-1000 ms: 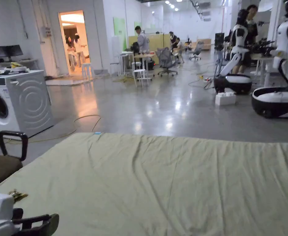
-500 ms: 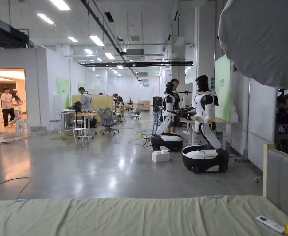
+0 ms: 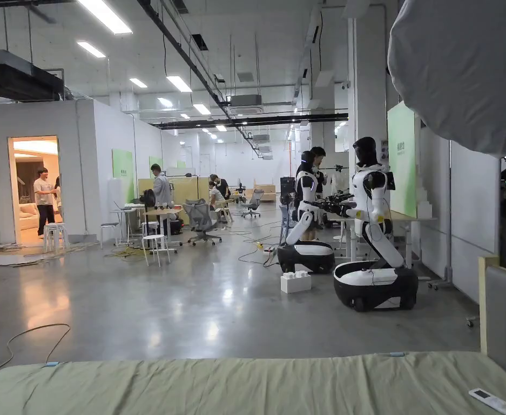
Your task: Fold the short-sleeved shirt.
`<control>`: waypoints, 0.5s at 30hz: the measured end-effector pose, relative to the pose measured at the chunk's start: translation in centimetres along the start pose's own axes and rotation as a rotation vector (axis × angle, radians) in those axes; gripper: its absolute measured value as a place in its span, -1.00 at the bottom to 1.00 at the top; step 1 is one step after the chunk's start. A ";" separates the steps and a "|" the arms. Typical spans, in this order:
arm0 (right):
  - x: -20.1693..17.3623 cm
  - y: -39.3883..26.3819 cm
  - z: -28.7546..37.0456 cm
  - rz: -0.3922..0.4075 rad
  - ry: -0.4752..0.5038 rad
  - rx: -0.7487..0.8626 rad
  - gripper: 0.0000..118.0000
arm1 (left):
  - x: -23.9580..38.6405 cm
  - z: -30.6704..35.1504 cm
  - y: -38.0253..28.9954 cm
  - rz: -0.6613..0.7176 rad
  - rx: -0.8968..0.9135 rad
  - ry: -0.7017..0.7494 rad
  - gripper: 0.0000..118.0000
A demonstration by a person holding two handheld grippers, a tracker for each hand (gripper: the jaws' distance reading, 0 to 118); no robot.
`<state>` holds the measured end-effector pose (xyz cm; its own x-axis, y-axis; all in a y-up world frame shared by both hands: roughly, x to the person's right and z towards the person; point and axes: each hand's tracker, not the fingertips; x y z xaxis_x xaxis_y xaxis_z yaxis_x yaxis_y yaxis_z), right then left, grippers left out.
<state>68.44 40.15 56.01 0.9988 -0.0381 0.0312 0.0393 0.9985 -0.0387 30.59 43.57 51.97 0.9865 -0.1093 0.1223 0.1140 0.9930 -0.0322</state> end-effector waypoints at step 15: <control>-1.5 -1.0 -1.1 -0.005 0.026 -0.046 -0.99 | -0.2 -0.6 -0.6 0.033 -0.004 -0.050 -1.00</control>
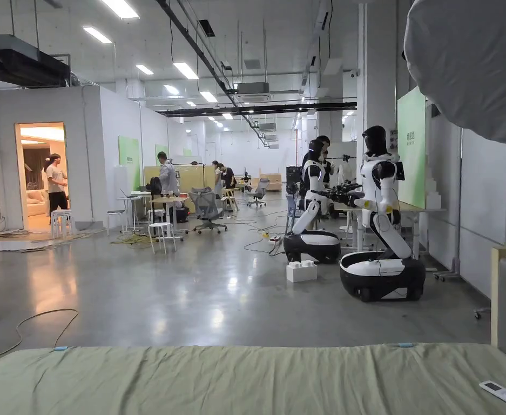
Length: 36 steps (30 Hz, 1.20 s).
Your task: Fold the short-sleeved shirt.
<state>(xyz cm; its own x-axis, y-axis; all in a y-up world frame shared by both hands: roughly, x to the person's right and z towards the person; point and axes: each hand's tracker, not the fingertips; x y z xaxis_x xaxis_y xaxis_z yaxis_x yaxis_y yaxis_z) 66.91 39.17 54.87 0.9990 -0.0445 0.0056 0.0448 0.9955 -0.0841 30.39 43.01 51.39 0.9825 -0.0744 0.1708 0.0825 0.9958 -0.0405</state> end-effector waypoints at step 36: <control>1.3 1.5 1.6 -0.095 0.033 0.046 1.00 | -1.0 1.2 1.2 0.023 0.051 0.013 1.00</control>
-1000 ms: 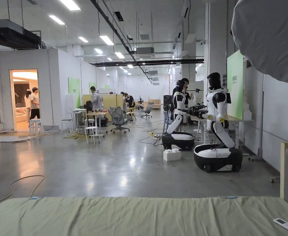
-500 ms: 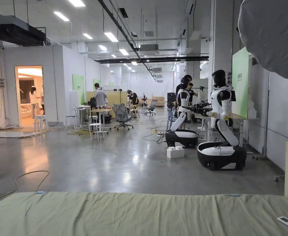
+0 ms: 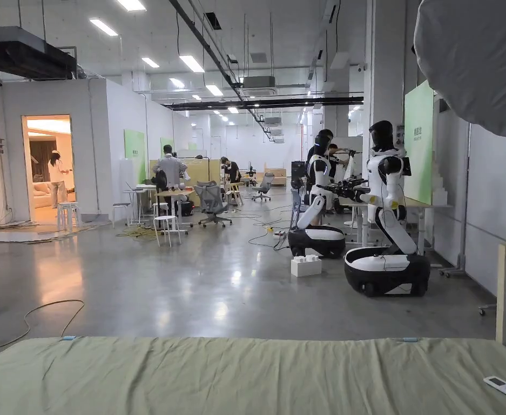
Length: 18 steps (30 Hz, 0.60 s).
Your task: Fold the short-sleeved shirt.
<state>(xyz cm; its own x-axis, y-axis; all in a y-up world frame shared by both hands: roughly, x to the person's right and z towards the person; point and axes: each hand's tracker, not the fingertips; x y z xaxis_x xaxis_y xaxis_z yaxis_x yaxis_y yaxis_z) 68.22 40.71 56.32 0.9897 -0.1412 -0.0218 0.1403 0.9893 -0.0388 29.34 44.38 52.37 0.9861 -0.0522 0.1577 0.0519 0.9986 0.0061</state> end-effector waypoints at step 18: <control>-0.7 0.1 -0.1 0.025 0.007 -0.006 1.00 | 0.2 0.2 -0.1 0.017 0.006 -0.023 1.00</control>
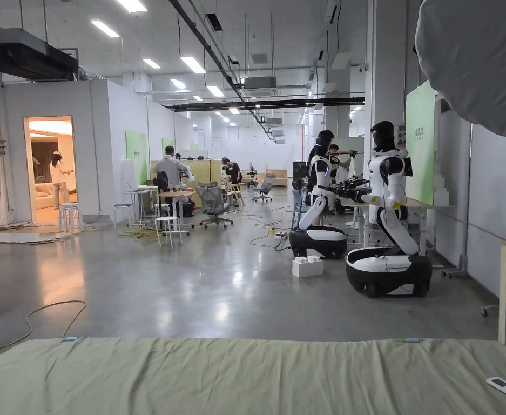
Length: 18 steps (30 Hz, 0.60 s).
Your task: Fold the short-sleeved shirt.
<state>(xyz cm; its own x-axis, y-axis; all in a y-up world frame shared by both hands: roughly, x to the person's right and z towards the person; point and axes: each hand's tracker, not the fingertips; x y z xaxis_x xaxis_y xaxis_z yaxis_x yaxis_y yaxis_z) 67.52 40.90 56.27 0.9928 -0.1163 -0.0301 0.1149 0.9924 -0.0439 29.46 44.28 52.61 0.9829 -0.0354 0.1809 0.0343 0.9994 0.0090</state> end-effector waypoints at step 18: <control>-0.4 0.6 -0.8 -0.082 -0.018 -0.063 1.00 | 0.0 -0.1 -0.1 0.020 -0.016 -0.008 1.00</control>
<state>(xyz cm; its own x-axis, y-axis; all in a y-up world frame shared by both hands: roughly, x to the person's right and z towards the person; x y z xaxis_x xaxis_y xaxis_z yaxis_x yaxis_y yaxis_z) 67.21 41.46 55.48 0.9806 -0.1958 -0.0059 0.1940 0.9750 -0.1080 29.52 44.16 52.51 0.9820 -0.0149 0.1884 0.0172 0.9998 -0.0109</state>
